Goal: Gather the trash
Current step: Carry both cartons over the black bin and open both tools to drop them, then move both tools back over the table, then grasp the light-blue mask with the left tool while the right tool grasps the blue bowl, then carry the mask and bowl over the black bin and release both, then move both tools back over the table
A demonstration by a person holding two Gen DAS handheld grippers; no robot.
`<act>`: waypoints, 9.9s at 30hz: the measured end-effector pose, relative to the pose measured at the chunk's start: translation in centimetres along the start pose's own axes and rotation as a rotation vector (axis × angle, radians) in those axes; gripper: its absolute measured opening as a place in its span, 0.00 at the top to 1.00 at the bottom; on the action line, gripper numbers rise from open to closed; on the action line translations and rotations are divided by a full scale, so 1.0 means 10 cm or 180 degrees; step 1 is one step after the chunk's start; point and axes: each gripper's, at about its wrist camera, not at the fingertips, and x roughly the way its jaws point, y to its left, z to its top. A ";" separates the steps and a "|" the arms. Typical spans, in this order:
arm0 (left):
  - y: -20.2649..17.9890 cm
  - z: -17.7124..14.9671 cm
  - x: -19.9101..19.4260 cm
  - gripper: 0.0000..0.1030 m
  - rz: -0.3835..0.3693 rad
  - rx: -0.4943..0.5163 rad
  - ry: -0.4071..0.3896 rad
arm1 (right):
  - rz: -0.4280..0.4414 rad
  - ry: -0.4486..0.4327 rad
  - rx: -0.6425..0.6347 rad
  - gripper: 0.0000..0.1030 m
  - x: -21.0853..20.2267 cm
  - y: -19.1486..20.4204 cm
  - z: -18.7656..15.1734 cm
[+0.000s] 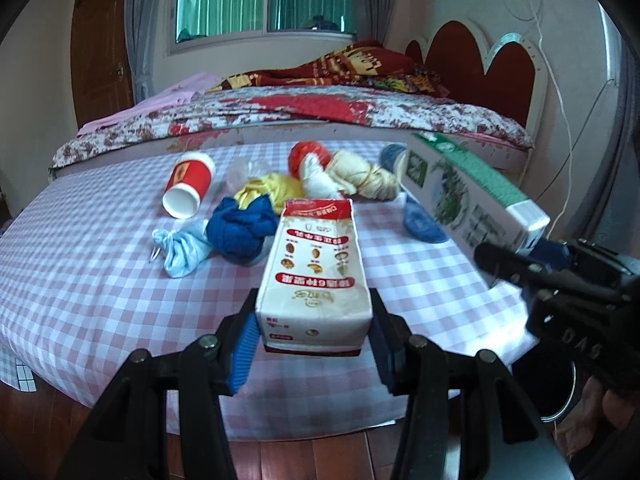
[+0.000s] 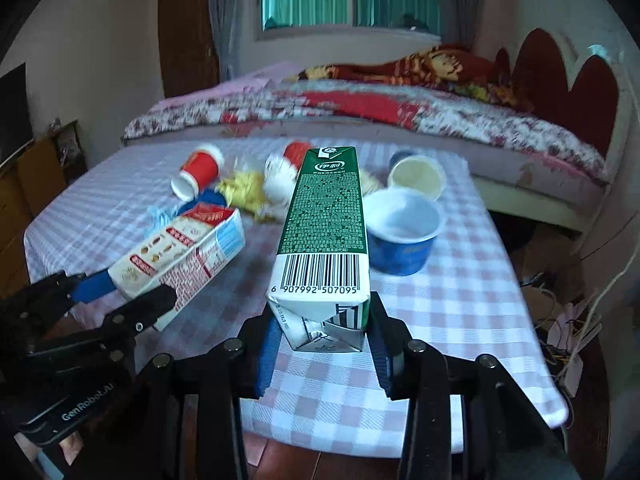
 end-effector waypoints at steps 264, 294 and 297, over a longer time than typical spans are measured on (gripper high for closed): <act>-3.33 -1.04 0.76 0.20 -0.1749 0.1183 0.1216 | -0.1006 0.1385 0.0385 0.11 -0.57 -2.98 -2.33; -2.74 -0.91 0.29 0.04 -0.1173 0.1083 0.0766 | -0.1375 0.1185 0.0577 0.03 -0.98 -2.58 -2.10; -2.59 -0.83 0.21 0.04 -0.1131 0.1021 0.0686 | -0.1397 0.1114 0.0566 0.02 -1.04 -2.49 -1.97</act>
